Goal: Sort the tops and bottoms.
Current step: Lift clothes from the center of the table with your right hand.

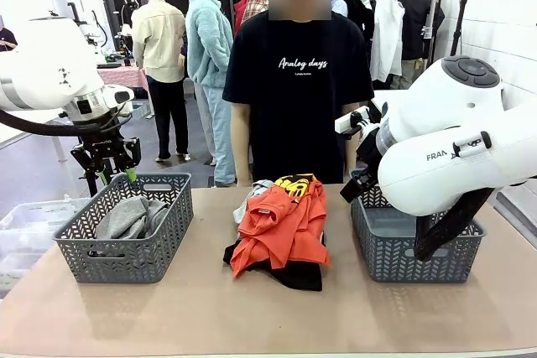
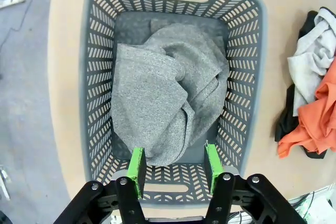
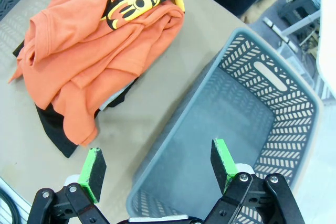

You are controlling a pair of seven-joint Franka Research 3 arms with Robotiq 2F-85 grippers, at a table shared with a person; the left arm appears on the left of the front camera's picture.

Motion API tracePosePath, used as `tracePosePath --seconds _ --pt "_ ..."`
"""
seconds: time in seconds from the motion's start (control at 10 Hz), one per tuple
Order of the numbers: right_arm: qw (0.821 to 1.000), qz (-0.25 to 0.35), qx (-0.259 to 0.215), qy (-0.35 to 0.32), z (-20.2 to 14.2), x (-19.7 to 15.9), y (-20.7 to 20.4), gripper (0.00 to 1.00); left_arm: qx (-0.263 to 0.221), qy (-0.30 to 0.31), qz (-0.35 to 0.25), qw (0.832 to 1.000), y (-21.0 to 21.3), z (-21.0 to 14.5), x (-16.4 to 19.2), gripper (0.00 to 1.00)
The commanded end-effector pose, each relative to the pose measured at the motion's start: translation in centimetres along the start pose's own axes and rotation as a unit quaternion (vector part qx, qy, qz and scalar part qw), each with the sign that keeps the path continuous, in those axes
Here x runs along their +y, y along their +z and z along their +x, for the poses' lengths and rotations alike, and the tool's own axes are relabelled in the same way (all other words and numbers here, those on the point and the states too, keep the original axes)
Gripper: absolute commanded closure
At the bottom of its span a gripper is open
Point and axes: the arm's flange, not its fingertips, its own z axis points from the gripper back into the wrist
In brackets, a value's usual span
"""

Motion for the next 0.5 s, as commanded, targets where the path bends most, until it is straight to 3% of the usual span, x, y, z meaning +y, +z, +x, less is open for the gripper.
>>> tracePosePath --seconds 0.0,0.4 --pt "1.000 0.000 -0.003 -0.001 -0.01 -0.03 -0.05 0.00 -0.001 0.002 -0.001 1.000 0.03 -0.02 0.12 0.41" --pt "1.000 0.000 -0.003 -0.001 -0.01 -0.03 -0.05 0.00 -0.001 0.002 -0.001 1.000 0.03 -0.02 0.12 0.41"
